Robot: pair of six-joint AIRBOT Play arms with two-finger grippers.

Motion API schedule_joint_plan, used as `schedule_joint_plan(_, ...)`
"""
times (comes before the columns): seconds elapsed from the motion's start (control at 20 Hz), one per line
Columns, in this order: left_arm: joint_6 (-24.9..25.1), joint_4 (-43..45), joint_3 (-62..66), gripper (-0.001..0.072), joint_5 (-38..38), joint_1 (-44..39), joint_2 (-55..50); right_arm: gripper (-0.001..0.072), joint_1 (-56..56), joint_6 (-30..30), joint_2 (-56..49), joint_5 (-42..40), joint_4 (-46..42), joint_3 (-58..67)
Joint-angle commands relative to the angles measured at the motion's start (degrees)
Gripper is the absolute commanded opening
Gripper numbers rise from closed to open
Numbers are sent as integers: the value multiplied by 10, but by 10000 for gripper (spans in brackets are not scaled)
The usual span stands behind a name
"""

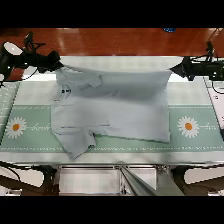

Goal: Fold the shirts.

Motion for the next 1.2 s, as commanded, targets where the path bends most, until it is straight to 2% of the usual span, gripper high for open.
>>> schedule_joint_plan(0.0,17,5,17,17,-41,-1,-29,21,22,4,-34,7,-52,19)
schedule_joint_plan(0.15,25,47,29,17,-113,20,-29,21,1,36,-29,66,-98,19)
schedule_joint_plan(0.25,55,49,26,17,-180,38,-30,21,-15,35,-24,124,-112,19)
schedule_joint_plan(0.35,85,59,2,16,-215,39,-31,21,-9,36,-24,161,-160,13)
schedule_joint_plan(0.6,90,69,-87,17,-236,17,-33,21,17,42,-24,147,-179,-50)
schedule_joint_plan(0.7,90,70,-97,18,-257,16,-33,36,17,76,-24,143,-182,-62)
schedule_joint_plan(0.75,85,69,-95,55,-268,16,-33,172,17,99,-22,145,-187,-62)
schedule_joint_plan(0.8,84,70,-90,233,-287,16,-33,392,17,103,-18,156,-187,-62)
schedule_joint_plan(0.85,82,70,-84,506,-315,16,-32,413,17,103,-9,165,-187,-62)
schedule_joint_plan(0.95,77,70,-71,510,-371,16,-27,413,11,103,22,177,-195,-62)
schedule_joint_plan(1.05,62,70,-71,510,-374,18,2,413,0,112,68,177,-219,-62)
schedule_joint_plan(1.15,73,71,-83,509,-375,19,49,413,-8,137,124,184,-278,-62)
